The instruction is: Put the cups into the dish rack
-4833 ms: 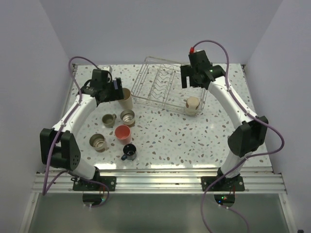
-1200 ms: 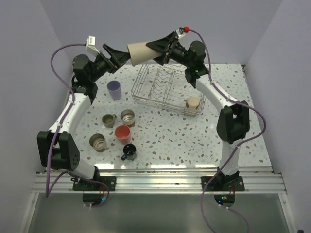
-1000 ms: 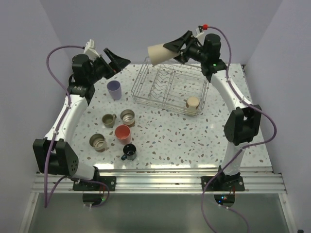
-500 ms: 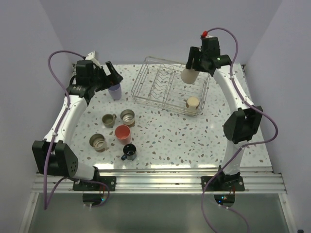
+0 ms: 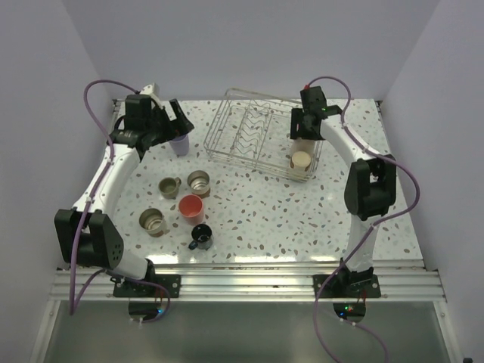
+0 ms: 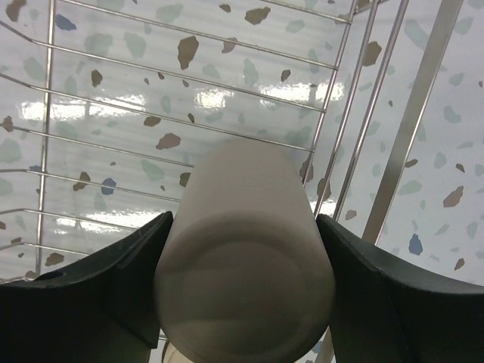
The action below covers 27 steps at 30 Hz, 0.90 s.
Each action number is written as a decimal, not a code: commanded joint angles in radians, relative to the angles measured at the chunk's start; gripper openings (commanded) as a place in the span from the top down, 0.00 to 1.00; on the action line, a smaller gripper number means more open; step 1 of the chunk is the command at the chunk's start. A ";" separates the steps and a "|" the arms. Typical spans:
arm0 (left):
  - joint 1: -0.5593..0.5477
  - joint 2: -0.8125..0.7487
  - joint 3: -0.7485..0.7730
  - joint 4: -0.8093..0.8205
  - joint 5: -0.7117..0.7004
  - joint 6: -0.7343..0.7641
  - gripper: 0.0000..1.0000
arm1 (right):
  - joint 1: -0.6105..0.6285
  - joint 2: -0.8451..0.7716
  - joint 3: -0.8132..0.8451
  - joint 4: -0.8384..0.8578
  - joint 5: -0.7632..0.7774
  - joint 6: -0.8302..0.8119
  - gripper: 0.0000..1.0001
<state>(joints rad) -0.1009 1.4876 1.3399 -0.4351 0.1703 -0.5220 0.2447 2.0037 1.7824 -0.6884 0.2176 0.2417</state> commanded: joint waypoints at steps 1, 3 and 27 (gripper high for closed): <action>-0.008 -0.006 0.042 0.001 -0.011 0.036 0.00 | 0.007 -0.046 -0.064 0.065 0.028 0.002 1.00; -0.011 -0.007 0.042 -0.001 -0.014 0.037 0.00 | 0.007 -0.059 -0.086 0.076 0.035 0.005 1.00; -0.011 -0.053 -0.002 -0.011 -0.058 0.051 0.00 | 0.015 -0.238 -0.390 0.257 0.046 0.033 1.00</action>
<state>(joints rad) -0.1070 1.4715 1.3388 -0.4435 0.1303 -0.4931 0.2535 1.8080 1.4235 -0.4335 0.2413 0.2619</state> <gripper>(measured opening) 0.997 0.711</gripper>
